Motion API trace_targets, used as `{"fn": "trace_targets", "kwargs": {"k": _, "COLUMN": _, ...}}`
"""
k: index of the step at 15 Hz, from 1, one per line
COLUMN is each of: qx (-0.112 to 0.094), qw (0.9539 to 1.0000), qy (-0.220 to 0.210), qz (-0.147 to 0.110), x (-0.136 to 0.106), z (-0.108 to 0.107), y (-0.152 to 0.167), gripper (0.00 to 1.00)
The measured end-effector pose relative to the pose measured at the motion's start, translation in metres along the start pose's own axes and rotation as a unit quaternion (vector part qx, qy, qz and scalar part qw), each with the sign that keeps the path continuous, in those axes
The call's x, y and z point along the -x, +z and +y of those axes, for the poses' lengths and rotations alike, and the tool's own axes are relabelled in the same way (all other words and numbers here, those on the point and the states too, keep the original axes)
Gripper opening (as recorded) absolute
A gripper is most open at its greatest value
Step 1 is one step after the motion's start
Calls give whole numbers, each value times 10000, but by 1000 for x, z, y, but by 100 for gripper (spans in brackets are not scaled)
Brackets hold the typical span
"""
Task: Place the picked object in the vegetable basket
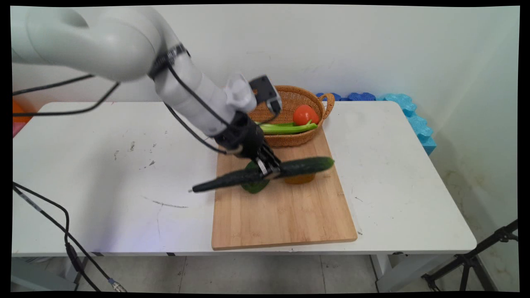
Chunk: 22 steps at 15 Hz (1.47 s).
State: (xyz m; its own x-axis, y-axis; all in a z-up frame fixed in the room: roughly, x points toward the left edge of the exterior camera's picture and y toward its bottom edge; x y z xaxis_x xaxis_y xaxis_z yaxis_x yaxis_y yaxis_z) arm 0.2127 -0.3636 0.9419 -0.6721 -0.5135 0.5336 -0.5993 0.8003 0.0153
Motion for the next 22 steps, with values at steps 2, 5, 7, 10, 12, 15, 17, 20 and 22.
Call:
{"fn": "trace_targets", "kwargs": {"k": 2, "qx": -92, "qw": 10000, "qy": 35, "qz": -15, "x": -9, "z": -14, "y": -19, "gripper": 0}}
{"fn": "trace_targets", "kwargs": {"k": 5, "qx": -286, "qw": 9996, "qy": 43, "qz": -52, "x": -22, "z": -39, "y": -37, "gripper": 0}}
{"fn": "trace_targets", "kwargs": {"k": 7, "qx": -404, "qw": 9991, "qy": 28, "qz": -83, "x": -27, "z": -54, "y": -42, "gripper": 0}}
{"fn": "trace_targets", "kwargs": {"k": 10, "qx": -674, "qw": 9976, "qy": -24, "qz": -162, "x": -37, "z": -85, "y": -46, "gripper": 0}}
{"fn": "trace_targets", "kwargs": {"k": 12, "qx": -865, "qw": 9960, "qy": -82, "qz": -223, "x": -42, "z": -106, "y": -44, "gripper": 0}}
{"fn": "trace_targets", "kwargs": {"k": 15, "qx": -1112, "qw": 9932, "qy": -177, "qz": -304, "x": -48, "z": -133, "y": -41, "gripper": 0}}
{"fn": "trace_targets", "kwargs": {"k": 17, "qx": -1272, "qw": 9908, "qy": -266, "qz": -373, "x": -52, "z": -152, "y": -35, "gripper": 0}}
{"fn": "trace_targets", "kwargs": {"k": 20, "qx": -1424, "qw": 9878, "qy": -429, "qz": -468, "x": -58, "z": -173, "y": -21, "gripper": 0}}
{"fn": "trace_targets", "kwargs": {"k": 22, "qx": -1477, "qw": 9860, "qy": -552, "qz": -537, "x": -61, "z": -183, "y": -11, "gripper": 0}}
